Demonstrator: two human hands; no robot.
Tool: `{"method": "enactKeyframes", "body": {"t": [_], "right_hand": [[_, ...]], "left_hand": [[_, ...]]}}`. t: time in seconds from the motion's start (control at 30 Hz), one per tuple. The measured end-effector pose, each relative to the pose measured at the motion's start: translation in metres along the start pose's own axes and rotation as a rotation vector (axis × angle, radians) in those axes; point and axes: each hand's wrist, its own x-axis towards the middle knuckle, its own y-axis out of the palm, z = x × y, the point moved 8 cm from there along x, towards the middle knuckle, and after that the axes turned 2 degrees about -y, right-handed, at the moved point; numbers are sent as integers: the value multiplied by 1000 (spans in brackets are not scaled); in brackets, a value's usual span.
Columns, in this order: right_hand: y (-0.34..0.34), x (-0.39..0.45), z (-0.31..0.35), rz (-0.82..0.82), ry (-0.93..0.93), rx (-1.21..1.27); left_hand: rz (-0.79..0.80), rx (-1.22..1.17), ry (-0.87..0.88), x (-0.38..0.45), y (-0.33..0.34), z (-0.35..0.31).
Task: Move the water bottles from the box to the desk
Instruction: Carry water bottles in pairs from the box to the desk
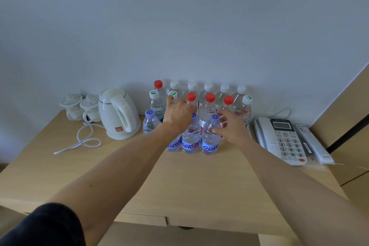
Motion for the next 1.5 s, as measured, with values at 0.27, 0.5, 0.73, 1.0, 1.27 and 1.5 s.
{"method": "enactKeyframes", "body": {"t": [0.27, 0.5, 0.73, 1.0, 1.27, 1.5], "right_hand": [[0, 9, 0, 11, 3, -47], [0, 8, -1, 5, 12, -59], [0, 6, 0, -40, 0, -64], [2, 6, -3, -59, -3, -97], [3, 5, -3, -63, -13, -97], [3, 3, -2, -69, -9, -81]], "left_hand": [[10, -11, 9, 0, 0, 0], [15, -12, 19, 1, -2, -1], [17, 5, 21, 3, -2, -2], [11, 22, 24, 3, -3, -3], [20, -11, 19, 2, -1, 0], [28, 15, 29, 2, -3, -1]]}}
